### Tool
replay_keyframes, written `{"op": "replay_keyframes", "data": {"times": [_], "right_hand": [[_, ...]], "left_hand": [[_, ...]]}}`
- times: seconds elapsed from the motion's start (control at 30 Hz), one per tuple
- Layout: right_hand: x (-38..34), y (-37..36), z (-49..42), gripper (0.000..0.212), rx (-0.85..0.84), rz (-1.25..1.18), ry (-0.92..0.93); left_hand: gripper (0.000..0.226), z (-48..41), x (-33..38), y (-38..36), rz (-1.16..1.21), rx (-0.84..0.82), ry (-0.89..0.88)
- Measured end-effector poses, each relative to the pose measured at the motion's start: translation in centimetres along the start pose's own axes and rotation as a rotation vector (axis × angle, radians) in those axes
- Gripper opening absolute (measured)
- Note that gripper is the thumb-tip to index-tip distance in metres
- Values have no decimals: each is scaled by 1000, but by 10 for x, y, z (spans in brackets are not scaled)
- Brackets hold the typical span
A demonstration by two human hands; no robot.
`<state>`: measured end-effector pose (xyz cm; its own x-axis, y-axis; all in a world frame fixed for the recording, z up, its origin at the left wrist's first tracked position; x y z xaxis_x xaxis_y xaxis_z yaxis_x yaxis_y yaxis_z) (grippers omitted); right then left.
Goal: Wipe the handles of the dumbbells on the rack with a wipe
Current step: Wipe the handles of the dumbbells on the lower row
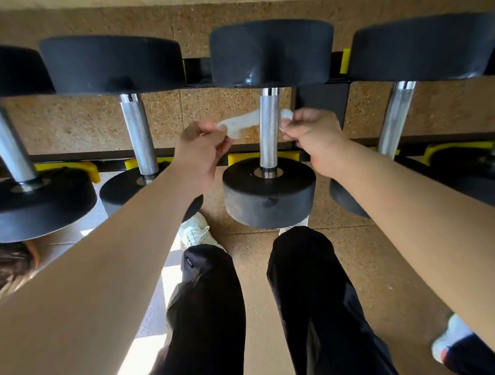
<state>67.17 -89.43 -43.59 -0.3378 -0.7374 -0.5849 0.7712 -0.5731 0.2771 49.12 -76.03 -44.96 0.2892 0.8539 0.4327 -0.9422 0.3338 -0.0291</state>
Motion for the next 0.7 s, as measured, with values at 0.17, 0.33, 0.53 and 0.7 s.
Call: {"op": "replay_keyframes", "data": {"times": [0.17,0.33,0.53,0.7], "right_hand": [[13,34,0,6,90,100,-21],[27,24,10,6,22,243,31],[36,-2,14,9,-147,513,56],[36,32,13,4,-101,588,79]], "left_hand": [[32,1,2,-24,-630,-91,-188],[25,9,8,-33,-1076,-154,-286],[26,14,-3,-23,-1399,-146,-417],[29,19,-15,-55,-1390,-215,-357]]}}
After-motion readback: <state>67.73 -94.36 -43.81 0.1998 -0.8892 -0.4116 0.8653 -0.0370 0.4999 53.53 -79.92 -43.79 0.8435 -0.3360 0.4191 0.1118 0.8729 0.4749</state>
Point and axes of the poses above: each hand's wrist, its own z-axis away from the middle knuckle, its own y-axis out of the back of the hand, x = y × z, the point moved 10 cm from there along -z, towards the middle knuckle, and after that the axes turned 3 degrees about y, right-handed, at the moved point
